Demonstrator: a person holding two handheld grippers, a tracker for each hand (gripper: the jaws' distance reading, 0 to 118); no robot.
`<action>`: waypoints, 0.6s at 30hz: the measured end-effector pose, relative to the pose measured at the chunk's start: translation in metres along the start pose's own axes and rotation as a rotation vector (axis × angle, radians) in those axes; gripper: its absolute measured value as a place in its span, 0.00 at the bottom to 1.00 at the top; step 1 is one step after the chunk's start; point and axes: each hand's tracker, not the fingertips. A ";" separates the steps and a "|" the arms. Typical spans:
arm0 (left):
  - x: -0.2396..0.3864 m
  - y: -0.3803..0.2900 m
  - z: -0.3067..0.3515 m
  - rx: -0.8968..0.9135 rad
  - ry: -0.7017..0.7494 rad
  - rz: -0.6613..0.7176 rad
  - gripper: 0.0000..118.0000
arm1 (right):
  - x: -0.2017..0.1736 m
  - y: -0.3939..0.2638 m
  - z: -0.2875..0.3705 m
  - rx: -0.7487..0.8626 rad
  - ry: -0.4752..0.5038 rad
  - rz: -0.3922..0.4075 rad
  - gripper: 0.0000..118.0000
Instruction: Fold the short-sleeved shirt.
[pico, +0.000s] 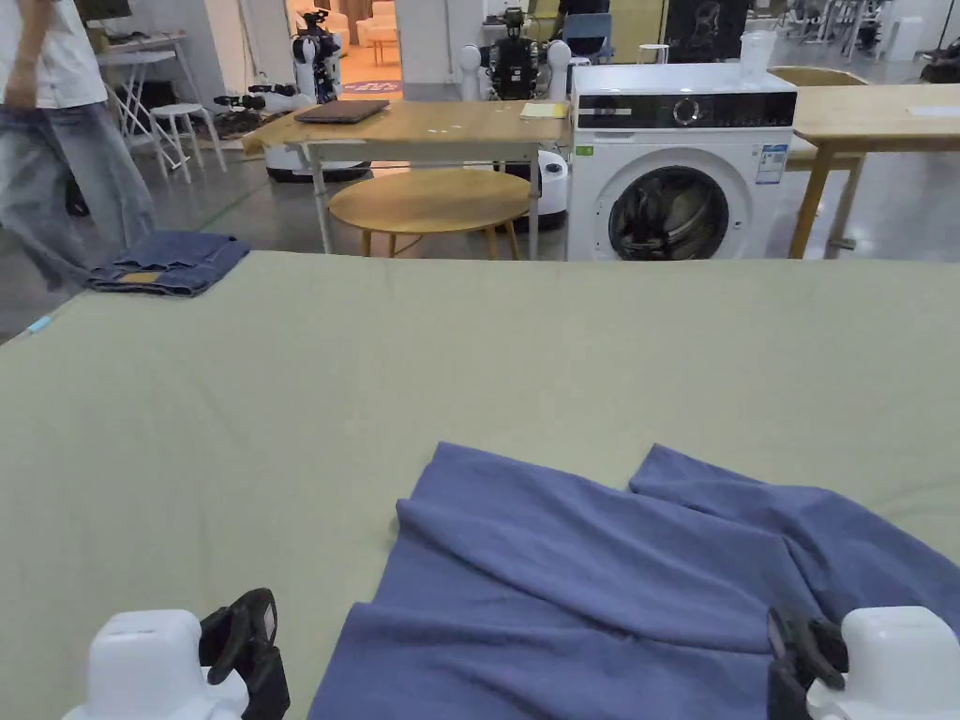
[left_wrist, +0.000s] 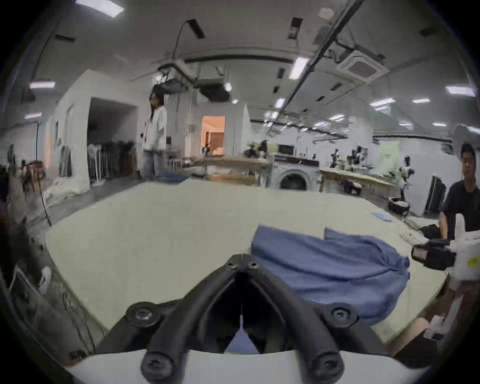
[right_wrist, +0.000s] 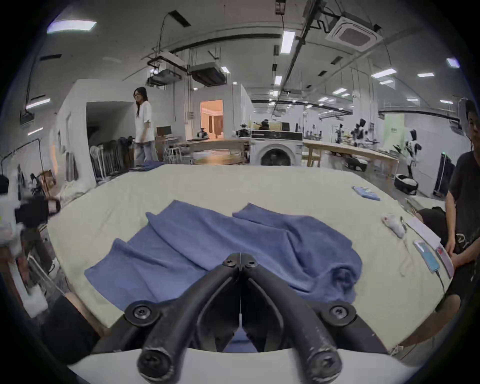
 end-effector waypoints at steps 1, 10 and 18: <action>0.000 -0.004 -0.002 0.005 0.004 0.012 0.00 | -0.005 0.001 -0.003 -0.005 -0.012 0.014 0.00; 0.018 -0.001 -0.036 -0.046 -0.078 -0.035 0.00 | -0.005 -0.002 -0.006 -0.019 -0.038 0.031 0.00; 0.055 0.076 -0.218 -0.277 -0.206 -0.231 0.00 | 0.026 -0.013 -0.021 -0.099 -0.052 0.059 0.00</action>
